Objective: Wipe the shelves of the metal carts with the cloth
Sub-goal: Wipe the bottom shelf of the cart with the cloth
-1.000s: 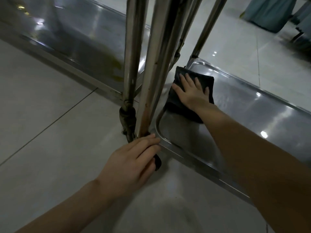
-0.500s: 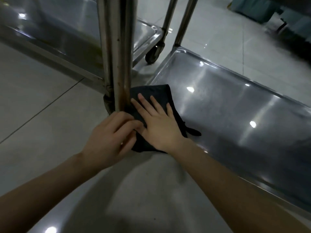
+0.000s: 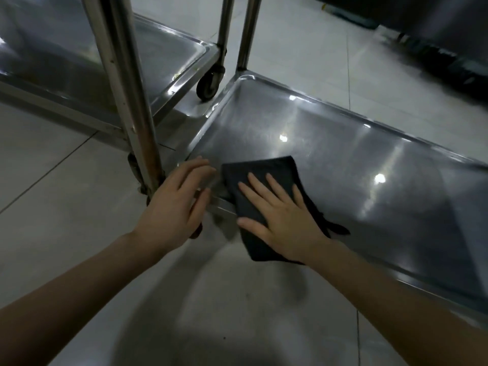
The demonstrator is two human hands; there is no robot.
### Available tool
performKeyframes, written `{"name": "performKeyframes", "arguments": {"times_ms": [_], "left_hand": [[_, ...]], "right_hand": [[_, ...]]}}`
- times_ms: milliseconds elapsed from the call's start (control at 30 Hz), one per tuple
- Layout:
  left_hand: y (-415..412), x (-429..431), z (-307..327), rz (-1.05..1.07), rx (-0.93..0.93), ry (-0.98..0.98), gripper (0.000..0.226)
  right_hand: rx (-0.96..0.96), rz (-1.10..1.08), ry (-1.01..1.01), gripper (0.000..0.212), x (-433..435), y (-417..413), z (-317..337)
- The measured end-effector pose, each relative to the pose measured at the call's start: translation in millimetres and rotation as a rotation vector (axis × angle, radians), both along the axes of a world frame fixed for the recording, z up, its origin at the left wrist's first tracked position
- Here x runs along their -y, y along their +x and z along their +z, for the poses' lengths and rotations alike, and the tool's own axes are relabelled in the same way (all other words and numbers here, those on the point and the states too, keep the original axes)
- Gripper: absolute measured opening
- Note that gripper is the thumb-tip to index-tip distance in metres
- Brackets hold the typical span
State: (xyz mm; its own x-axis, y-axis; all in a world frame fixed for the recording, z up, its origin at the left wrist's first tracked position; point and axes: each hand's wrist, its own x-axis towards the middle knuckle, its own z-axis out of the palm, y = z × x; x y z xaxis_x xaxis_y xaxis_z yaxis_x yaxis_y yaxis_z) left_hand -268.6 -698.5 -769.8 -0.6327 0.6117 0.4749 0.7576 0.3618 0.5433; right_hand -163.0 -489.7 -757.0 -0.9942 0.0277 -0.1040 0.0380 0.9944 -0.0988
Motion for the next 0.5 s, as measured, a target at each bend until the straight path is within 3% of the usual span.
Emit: {"name": "performKeyframes", "arguments": {"times_ms": [67,233,367,500], "left_hand": [[1,-4,0,0.055,0.029,0.021,0.038],[1,-2,1,0.079,-0.021,-0.037,0.038],[2,-12,3,0.11,-0.043,-0.06,0.041],[-9,-41,9,-0.03,-0.037,-0.125,0.034]], "right_hand": [[0.046,-0.032,-0.1,0.064,10,-59,-5],[0.0,-0.121,-0.045,0.064,34,-125,-17],[-0.104,-0.194,-0.062,0.063,-8,-71,-17],[-0.118,-0.609,0.01,0.079,-88,14,-14]]}}
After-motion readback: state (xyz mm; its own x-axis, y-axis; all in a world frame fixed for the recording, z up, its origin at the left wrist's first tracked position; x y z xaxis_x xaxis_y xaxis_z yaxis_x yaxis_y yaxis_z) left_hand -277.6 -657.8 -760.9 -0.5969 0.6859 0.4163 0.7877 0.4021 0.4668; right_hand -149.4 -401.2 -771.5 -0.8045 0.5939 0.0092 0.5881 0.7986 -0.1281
